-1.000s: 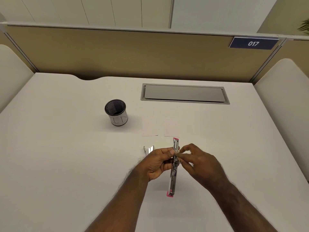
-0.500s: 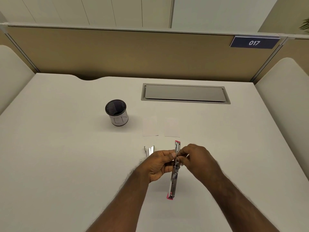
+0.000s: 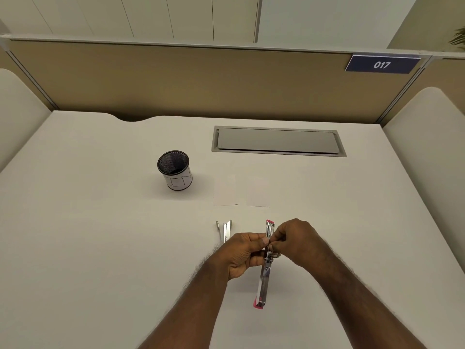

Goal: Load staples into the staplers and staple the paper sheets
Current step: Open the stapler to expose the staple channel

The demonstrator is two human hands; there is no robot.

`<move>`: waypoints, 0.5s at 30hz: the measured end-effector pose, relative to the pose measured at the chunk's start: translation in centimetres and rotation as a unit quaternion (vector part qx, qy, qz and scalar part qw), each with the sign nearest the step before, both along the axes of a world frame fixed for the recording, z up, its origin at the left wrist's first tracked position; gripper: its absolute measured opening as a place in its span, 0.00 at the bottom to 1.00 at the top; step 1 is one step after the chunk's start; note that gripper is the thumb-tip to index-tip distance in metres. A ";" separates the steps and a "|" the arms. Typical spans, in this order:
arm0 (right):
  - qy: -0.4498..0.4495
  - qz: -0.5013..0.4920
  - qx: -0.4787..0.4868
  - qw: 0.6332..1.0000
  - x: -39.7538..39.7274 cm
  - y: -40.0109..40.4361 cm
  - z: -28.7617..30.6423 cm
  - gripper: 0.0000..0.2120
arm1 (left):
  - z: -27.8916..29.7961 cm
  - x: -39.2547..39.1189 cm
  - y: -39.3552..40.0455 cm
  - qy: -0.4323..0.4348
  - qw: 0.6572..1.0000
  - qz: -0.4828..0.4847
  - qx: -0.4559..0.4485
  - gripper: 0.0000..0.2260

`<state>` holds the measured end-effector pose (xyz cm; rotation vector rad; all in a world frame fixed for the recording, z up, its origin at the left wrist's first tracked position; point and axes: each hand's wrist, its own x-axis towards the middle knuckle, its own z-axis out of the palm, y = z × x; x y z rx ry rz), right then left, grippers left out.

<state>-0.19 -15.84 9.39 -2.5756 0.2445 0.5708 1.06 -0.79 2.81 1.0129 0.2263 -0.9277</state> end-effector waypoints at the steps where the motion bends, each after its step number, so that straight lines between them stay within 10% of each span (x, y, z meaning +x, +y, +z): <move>1: 0.003 0.007 0.001 1.000 0.0 0.0 -0.1 0.07 | -0.2 -0.1 0.0 0.002 1.000 0.000 0.003 0.09; 15: -0.069 0.072 0.084 0.991 0.0 -0.8 -0.3 0.11 | -0.6 0.2 0.1 0.026 0.998 0.039 -0.039 0.12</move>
